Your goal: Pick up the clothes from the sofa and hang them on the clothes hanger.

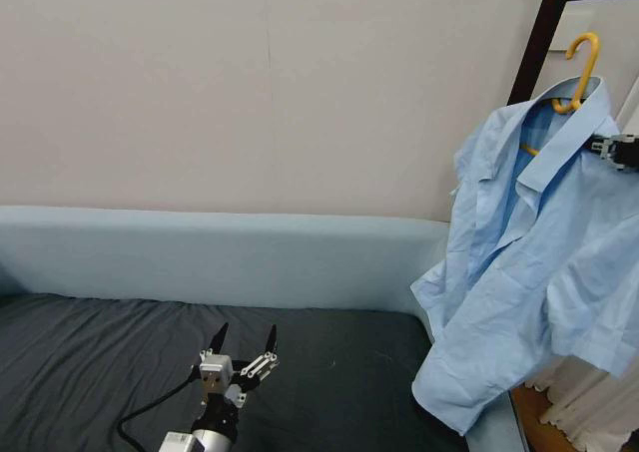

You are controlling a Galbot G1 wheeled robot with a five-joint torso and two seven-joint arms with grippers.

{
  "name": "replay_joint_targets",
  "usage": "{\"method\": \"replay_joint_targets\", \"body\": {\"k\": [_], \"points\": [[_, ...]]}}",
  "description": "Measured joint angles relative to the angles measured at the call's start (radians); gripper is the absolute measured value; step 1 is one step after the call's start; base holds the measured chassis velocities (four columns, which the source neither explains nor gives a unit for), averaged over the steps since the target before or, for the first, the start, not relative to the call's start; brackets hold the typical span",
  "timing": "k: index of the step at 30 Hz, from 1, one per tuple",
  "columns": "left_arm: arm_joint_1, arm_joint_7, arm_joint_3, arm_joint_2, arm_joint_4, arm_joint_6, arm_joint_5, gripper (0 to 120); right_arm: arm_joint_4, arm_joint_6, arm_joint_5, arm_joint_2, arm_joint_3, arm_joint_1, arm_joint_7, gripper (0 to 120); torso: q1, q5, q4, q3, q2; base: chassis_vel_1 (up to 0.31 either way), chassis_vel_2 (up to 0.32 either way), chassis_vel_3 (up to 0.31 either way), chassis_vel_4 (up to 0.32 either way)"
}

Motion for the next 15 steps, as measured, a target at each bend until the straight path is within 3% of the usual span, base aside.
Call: {"method": "replay_joint_targets", "body": {"k": [5, 15], "points": [[0.064, 0.012, -0.017, -0.04, 0.01, -0.041, 0.063, 100, -0.045, -0.011, -0.056, 0.028, 0.001, -0.009, 0.014, 8, 0.0, -0.0001, -0.0002, 0.0, 0.0, 0.0, 0.0, 0.0, 0.0], [0.08, 0.02, -0.016, -0.05, 0.016, -0.058, 0.082, 100, -0.129, -0.021, -0.228, 0.078, -0.003, -0.029, -0.008, 8, 0.0, -0.0001, -0.0003, 0.0, 0.0, 0.0, 0.0, 0.0, 0.0]]}}
